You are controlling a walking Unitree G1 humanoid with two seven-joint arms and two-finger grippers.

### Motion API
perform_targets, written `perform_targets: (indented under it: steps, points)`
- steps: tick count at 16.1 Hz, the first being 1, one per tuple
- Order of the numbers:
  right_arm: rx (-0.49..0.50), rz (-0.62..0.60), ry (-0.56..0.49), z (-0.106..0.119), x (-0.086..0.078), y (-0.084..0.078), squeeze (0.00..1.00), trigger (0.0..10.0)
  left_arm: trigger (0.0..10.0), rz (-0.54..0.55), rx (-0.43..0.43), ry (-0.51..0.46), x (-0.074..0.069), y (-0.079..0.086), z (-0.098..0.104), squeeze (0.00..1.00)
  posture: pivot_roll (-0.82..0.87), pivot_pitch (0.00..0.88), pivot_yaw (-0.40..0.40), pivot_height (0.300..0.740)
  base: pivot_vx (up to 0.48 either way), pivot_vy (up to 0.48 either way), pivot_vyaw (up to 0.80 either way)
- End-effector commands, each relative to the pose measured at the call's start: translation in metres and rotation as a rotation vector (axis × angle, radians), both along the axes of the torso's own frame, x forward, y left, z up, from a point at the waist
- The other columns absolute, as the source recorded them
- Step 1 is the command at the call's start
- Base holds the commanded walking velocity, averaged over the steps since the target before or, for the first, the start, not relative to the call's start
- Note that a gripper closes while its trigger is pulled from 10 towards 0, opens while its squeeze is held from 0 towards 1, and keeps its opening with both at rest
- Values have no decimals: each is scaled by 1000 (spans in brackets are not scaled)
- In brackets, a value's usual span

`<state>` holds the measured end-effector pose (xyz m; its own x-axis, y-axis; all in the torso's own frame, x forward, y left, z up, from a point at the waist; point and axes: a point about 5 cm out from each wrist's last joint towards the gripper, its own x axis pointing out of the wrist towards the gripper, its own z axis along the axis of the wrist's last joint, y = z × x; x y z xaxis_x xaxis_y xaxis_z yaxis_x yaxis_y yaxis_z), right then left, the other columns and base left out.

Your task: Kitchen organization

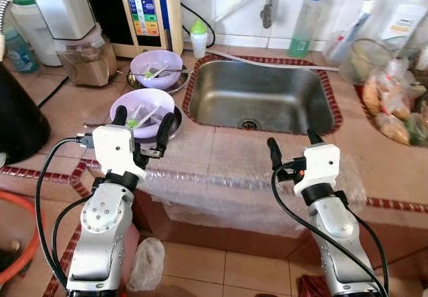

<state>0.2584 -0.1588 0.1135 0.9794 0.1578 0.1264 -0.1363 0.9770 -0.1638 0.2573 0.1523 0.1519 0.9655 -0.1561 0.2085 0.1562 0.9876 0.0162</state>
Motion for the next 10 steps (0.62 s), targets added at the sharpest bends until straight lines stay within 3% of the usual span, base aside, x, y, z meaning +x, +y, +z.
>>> perform_targets:
  steps: [1, 6, 10]
  points:
    - [-2, 16, 5, -1, 1, 3, 0, 10000, 10000, -2, 13, -6, 0, 1, 3, 0, -72, 0, 29, 740, 240, 0, 0]
    - [-3, 15, 2, -1, 3, 3, 0, 10000, 10000, 1, 16, -9, -2, 1, 3, 0, -69, 0, 27, 740, 209, 0, 0]
    - [0, 19, 4, -1, 4, 4, 0, 10000, 10000, 7, 15, -14, -4, 2, 3, 0, -64, 0, 26, 740, 0, 0, 0]
